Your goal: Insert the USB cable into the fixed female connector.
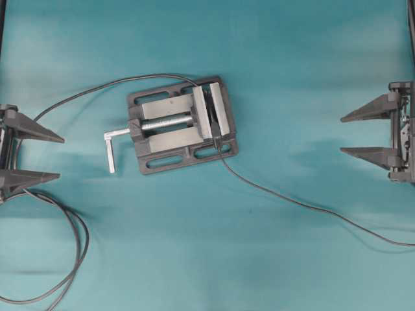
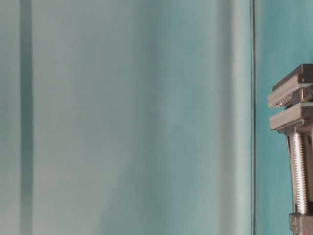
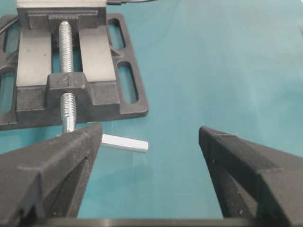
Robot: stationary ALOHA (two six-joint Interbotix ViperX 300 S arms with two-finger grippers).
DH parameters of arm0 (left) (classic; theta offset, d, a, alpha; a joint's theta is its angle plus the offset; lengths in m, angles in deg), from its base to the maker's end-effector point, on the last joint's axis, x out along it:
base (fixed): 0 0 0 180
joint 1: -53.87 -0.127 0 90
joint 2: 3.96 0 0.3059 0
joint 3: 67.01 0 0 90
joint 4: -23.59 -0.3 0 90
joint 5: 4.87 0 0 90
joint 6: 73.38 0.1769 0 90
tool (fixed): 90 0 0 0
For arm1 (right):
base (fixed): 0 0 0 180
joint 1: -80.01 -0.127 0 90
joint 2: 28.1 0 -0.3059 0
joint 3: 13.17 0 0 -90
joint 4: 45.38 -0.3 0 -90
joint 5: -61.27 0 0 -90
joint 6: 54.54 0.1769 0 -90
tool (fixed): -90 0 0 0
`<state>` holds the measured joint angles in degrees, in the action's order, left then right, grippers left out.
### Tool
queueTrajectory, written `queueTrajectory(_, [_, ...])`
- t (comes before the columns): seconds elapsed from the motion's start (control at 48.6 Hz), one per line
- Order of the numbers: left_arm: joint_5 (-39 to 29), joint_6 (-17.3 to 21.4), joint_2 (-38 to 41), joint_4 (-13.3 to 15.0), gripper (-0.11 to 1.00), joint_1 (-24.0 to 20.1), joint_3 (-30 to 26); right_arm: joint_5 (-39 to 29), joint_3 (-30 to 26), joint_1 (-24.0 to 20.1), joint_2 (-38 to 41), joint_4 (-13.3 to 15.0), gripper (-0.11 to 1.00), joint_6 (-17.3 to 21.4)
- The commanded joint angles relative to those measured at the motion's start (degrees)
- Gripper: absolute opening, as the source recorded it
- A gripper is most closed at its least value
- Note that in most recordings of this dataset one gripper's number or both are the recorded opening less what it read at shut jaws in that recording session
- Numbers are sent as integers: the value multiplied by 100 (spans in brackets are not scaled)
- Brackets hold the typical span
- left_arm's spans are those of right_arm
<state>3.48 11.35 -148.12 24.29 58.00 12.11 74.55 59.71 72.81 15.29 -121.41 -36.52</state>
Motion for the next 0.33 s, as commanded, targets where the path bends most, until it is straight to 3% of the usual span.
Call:
queueTrajectory(0.0, [44, -9, 70, -9, 98, -9, -70, -97, -114, 0, 26, 44, 75, 9])
queueTrajectory(0.309, [44, -9, 70, -9, 98, -18, -70, -809, -167, 0, 26, 44, 75, 9])
